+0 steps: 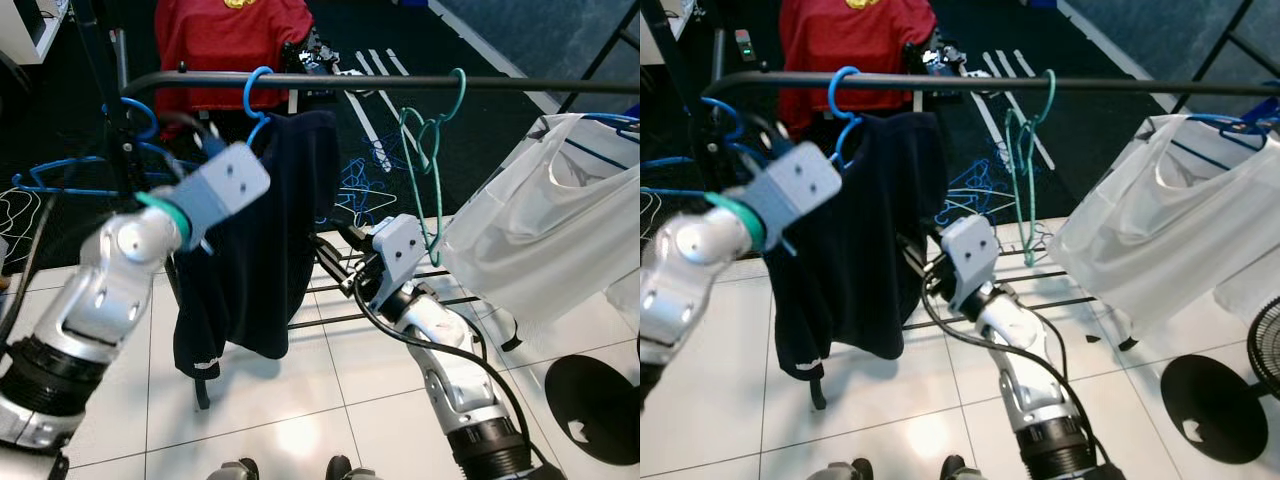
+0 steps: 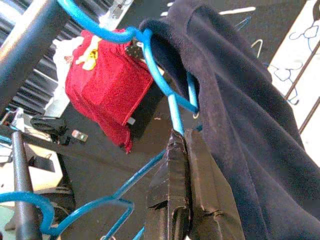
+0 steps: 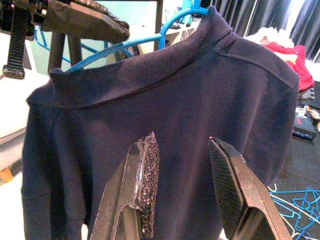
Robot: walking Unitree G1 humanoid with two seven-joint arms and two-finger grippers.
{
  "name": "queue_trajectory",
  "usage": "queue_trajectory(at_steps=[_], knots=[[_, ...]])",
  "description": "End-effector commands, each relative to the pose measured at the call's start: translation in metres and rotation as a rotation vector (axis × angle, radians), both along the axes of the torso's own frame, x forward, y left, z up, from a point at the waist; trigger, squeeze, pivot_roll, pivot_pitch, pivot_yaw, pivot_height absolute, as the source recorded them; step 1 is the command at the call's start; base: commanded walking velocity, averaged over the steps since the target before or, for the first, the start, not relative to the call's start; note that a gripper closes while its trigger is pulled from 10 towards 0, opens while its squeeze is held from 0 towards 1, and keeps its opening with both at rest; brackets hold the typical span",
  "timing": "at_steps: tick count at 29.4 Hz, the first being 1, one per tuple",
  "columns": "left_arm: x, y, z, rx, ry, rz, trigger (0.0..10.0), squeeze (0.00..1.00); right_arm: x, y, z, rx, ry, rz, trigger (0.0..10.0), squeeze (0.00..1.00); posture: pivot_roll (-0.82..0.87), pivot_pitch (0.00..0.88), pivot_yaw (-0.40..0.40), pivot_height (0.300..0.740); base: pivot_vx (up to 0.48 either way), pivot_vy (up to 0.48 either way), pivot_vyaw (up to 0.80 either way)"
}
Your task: Hang hanger
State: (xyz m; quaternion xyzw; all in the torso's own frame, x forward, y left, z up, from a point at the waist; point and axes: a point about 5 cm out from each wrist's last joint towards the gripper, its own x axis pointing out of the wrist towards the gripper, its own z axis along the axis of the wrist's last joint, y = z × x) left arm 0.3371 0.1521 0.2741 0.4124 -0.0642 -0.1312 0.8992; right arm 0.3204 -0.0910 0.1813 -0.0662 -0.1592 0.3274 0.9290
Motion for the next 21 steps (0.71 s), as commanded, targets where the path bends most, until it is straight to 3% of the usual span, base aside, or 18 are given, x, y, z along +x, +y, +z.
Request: queue_trajectory(at_steps=[1,4,5,6,8,9,10,12,13,15,16,17,21], knots=[[-0.002,-0.007,0.008,-0.003,-0.031,-0.040,0.0,0.00,0.000,0.001,0.000,0.006,-0.006,0.002,10.0,0.00,0.07,0.092,0.023,0.740,0.000,0.000,0.00],[-0.003,-0.009,0.008,-0.022,-0.023,-0.055,0.0,0.00,0.000,0.001,0.001,0.006,-0.008,0.002,10.0,0.00,0.07,0.091,0.027,0.740,0.000,0.000,0.00],[-0.005,-0.010,0.004,-0.111,0.027,-0.086,10.0,0.00,0.000,0.002,0.002,0.008,-0.012,0.004,10.0,0.00,0.07,0.089,0.028,0.740,0.000,0.000,0.00],[-0.005,-0.010,0.004,-0.111,0.027,-0.086,10.0,0.00,0.000,0.002,0.002,0.008,-0.012,0.004,10.0,0.00,0.07,0.089,0.028,0.740,0.000,0.000,0.00],[-0.012,-0.003,-0.007,-0.423,0.121,-0.099,10.0,0.00,-0.001,0.004,0.005,0.012,-0.024,0.011,10.0,0.00,0.07,0.089,0.025,0.740,0.000,0.000,0.00],[-0.012,-0.003,-0.007,-0.423,0.121,-0.099,10.0,0.00,-0.001,0.004,0.005,0.012,-0.024,0.011,10.0,0.00,0.07,0.089,0.025,0.740,0.000,0.000,0.00],[-0.014,0.000,-0.011,-0.530,0.151,-0.097,10.0,0.00,-0.001,0.004,0.006,0.014,-0.028,0.013,10.0,0.00,0.07,0.089,0.025,0.740,0.000,0.000,0.00],[-0.014,0.000,-0.011,-0.530,0.151,-0.097,10.0,0.00,-0.001,0.004,0.006,0.014,-0.028,0.013,10.0,0.00,0.07,0.089,0.025,0.740,0.000,0.000,0.00],[-0.027,0.009,-0.022,-0.613,0.187,-0.036,10.0,0.00,-0.001,0.002,0.012,0.026,-0.038,0.012,10.0,0.00,0.07,0.098,0.016,0.740,0.000,0.000,0.00],[-0.041,0.011,-0.028,-0.574,0.185,-0.054,10.0,0.00,0.000,-0.001,0.015,0.053,-0.037,0.000,10.0,0.00,0.08,0.100,0.014,0.740,0.000,0.000,0.00],[-0.041,0.011,-0.028,-0.574,0.185,-0.054,10.0,0.00,0.000,-0.001,0.015,0.053,-0.037,0.000,10.0,0.00,0.08,0.100,0.014,0.740,0.000,0.000,0.00],[-0.046,0.010,-0.029,-0.539,0.178,-0.070,10.0,1.00,0.001,-0.001,0.016,0.058,-0.036,-0.005,10.0,0.00,0.08,0.102,0.013,0.740,0.000,0.000,0.00],[-0.049,0.011,-0.028,-0.485,0.148,-0.074,10.0,1.00,0.001,-0.001,0.015,0.059,-0.033,-0.008,10.0,0.00,0.08,0.104,0.012,0.740,0.000,0.000,0.00]])
